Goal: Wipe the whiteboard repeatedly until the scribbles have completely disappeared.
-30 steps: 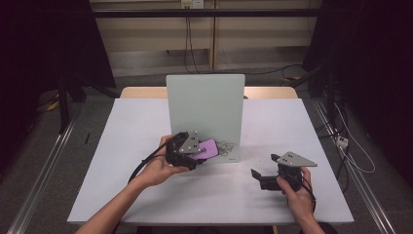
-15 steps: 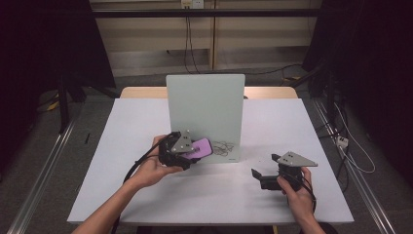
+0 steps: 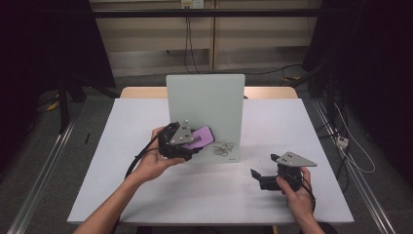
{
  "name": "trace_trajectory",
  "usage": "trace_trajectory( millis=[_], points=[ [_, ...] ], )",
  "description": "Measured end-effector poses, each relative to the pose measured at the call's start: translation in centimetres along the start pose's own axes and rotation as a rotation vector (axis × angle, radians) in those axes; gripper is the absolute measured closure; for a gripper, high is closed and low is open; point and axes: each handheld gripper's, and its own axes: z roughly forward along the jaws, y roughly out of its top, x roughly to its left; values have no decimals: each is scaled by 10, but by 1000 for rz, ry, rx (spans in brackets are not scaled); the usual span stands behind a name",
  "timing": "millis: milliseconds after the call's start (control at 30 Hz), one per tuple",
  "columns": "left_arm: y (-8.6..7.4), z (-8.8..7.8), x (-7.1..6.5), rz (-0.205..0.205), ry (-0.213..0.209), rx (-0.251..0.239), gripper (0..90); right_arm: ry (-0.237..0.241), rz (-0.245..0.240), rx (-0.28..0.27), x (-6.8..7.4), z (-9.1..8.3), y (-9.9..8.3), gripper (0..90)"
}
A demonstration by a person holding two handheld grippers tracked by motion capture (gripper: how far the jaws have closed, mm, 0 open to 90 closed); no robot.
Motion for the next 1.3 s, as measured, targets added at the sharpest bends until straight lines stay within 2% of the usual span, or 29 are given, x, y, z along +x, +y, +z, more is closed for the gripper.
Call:
trace_trajectory(
  millis=[67,200,400,533,633,700,833,933,1100,1167,1300],
  points=[
    [1,7,-5,23,-15,23,411,1,2,2,0,0,0,56],
    [1,19,-15,32,-51,44,411,-1,4,-1,-1,0,0,56],
    [-2,40,-34,63,-94,104,411,-1,3,-1,-1,-1,0,57],
    [-3,46,-39,57,-124,132,411,0,5,-5,-1,-2,-1,56],
    [-3,48,-41,60,-122,141,411,-2,8,-4,-2,-2,-1,57],
    [-2,47,-39,53,-125,137,412,-2,7,-6,-2,-2,-1,57],
    [4,38,-30,34,-96,114,412,-2,9,-3,-2,-2,-1,57],
    [9,33,-23,7,-81,81,412,-1,5,0,-2,-2,-1,57],
    [17,25,-12,-14,-59,30,412,0,2,-1,-2,-1,-1,57],
    [20,25,-9,-29,-69,16,411,0,2,0,-2,-1,-1,57],
    [21,30,-13,-10,-70,24,411,1,2,-1,-2,-1,-1,57]
  ],
)
